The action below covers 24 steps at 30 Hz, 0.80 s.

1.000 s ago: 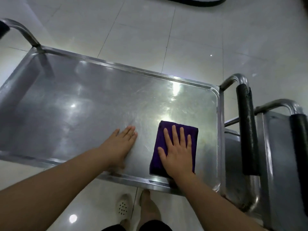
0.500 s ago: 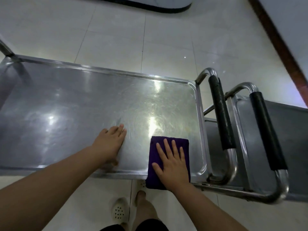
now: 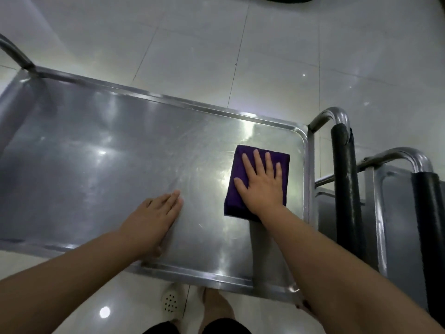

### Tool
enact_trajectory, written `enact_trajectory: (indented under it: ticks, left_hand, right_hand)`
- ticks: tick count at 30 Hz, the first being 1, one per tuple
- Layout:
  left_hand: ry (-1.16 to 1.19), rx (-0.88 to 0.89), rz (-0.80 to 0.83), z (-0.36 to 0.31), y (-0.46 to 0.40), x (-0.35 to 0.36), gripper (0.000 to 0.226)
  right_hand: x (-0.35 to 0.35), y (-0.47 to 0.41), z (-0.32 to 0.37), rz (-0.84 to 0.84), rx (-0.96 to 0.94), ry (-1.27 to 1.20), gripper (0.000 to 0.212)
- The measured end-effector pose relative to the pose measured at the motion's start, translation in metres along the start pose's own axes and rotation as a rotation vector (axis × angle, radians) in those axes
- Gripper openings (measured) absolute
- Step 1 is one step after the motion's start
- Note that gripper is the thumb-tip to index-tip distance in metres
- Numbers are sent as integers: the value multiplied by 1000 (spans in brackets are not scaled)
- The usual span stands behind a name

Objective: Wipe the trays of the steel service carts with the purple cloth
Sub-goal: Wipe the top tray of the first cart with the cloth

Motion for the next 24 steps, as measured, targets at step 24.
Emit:
enact_trajectory:
  ticks: [24]
  left_hand:
    - [-44, -20, 75, -1, -3, -10, 125]
  right_hand:
    - [2, 23, -39, -83, 203, -28, 67]
Point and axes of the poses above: each hand's wrist, its own y-axis away from the middle knuckle, its own x-axis out of the palm, z = x × y, the point moved 3 cm from there along -y, towards the middle knuckle, and after that the axes turned 5 degrees about z, right-handed, at the moved point
